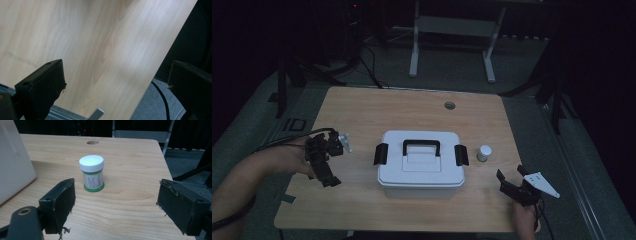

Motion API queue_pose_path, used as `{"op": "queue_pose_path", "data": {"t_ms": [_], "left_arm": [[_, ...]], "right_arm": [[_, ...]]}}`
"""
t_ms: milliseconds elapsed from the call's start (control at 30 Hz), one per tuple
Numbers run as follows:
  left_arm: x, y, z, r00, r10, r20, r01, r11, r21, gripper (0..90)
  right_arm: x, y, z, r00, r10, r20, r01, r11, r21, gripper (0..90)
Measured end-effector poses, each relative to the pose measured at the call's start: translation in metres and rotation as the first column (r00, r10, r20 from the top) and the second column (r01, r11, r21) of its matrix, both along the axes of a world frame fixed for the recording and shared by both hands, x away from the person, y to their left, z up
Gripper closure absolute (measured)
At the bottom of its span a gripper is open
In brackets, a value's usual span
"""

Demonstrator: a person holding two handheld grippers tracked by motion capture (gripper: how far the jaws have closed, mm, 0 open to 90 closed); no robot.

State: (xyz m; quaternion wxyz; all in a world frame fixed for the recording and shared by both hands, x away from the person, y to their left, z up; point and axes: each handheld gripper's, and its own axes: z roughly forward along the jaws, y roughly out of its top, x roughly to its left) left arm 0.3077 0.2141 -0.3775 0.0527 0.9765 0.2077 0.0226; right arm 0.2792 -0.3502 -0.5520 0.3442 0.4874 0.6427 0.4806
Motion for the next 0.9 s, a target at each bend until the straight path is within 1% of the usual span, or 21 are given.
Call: {"op": "queue_pose_path", "data": {"t_ms": [67, 167, 200, 267, 300, 367, 400, 433, 467, 533, 567, 600, 667, 700, 767, 833, 867, 900], "left_arm": [[0.002, -0.008, 0.005, 0.9998, -0.018, 0.001, 0.018, 0.9998, -0.011, 0.7], [0.007, -0.02, 0.011, 0.9991, -0.043, 0.006, 0.043, 0.9991, -0.008, 0.7], [0.009, -0.024, 0.013, 0.9984, -0.057, 0.003, 0.057, 0.9984, 0.001, 0.8], [0.01, -0.03, 0.016, 0.9977, -0.068, 0.007, 0.067, 0.9977, 0.004, 0.7], [0.012, -0.033, 0.017, 0.9973, -0.074, 0.003, 0.074, 0.9973, 0.005, 0.8], [0.013, -0.038, 0.02, 0.9965, -0.083, 0.009, 0.083, 0.9965, 0.001, 0.8], [0.014, -0.04, 0.022, 0.996, -0.089, 0.005, 0.089, 0.996, -0.005, 0.8], [0.015, -0.042, 0.025, 0.9958, -0.092, 0.004, 0.092, 0.9956, -0.02, 0.7], [0.016, -0.043, 0.027, 0.9957, -0.092, 0.01, 0.093, 0.9954, -0.026, 0.7], [0.017, -0.047, 0.031, 0.9951, -0.099, 0.007, 0.099, 0.9946, -0.032, 0.7], [0.019, -0.049, 0.033, 0.9946, -0.103, 0.014, 0.103, 0.9943, -0.025, 0.7], [0.02, -0.051, 0.035, 0.9939, -0.109, 0.009, 0.11, 0.9937, -0.025, 0.8], [0.024, -0.056, 0.038, 0.9932, -0.116, 0.016, 0.116, 0.993, -0.021, 0.7], [0.026, -0.059, 0.039, 0.9924, -0.123, 0.01, 0.123, 0.9921, -0.022, 0.8], [0.031, -0.066, 0.04, 0.992, -0.125, 0.018, 0.125, 0.9921, -0.012, 0.8], [0.036, -0.073, 0.04, 0.9915, -0.13, 0.008, 0.13, 0.9914, -0.011, 0.8], [0.039, -0.077, 0.04, 0.9909, -0.134, 0.011, 0.134, 0.991, -0.004, 0.8], [0.041, -0.081, 0.039, 0.9901, -0.14, 0.007, 0.14, 0.9901, -0.007, 0.8]], "right_arm": [[0.0, 0.0, 0.0, 1.0, 0.001, 0.0, -0.001, 1.0, 0.0, 14.5], [0.0, 0.0, 0.0, 1.0, 0.003, 0.0, -0.003, 1.0, -0.003, 14.5], [0.0, 0.0, 0.0, 1.0, 0.004, 0.0, -0.004, 1.0, -0.003, 14.5], [0.0, 0.0, 0.0, 1.0, 0.004, 0.0, -0.004, 1.0, 0.0, 14.5], [0.0, 0.0, 0.0, 1.0, 0.004, 0.0, -0.004, 1.0, 0.002, 14.5], [0.0, 0.0, 0.0, 1.0, 0.005, 0.001, -0.005, 1.0, 0.003, 14.5], [0.0, -0.001, 0.0, 1.0, 0.006, 0.0, -0.006, 1.0, 0.003, 14.5], [0.0, -0.001, 0.0, 1.0, 0.006, -0.001, -0.006, 1.0, 0.004, 14.5], [0.0, 0.0, 0.0, 1.0, 0.007, 0.0, -0.007, 1.0, 0.004, 14.5], [0.0, -0.001, 0.0, 1.0, 0.007, 0.0, -0.007, 1.0, 0.004, 14.5], [0.0, 0.0, 0.0, 1.0, 0.007, 0.0, -0.007, 1.0, 0.004, 14.5], [0.0, 0.0, 0.0, 1.0, 0.008, 0.0, -0.008, 1.0, 0.004, 14.5], [0.0, 0.0, 0.0, 1.0, 0.007, -0.001, -0.007, 1.0, 0.003, 14.5], [0.0, 0.0, 0.0, 1.0, 0.007, -0.002, -0.007, 1.0, 0.002, 14.5], [0.0, 0.0, 0.0, 1.0, 0.007, 0.001, -0.007, 1.0, -0.001, 14.5], [0.0, 0.0, 0.0, 1.0, 0.006, -0.001, -0.006, 1.0, -0.001, 14.5], [0.0, 0.0, 0.0, 1.0, 0.007, 0.001, -0.007, 1.0, -0.001, 14.5], [0.0, 0.0, 0.0, 1.0, 0.007, -0.001, -0.007, 1.0, 0.0, 14.5]]}}
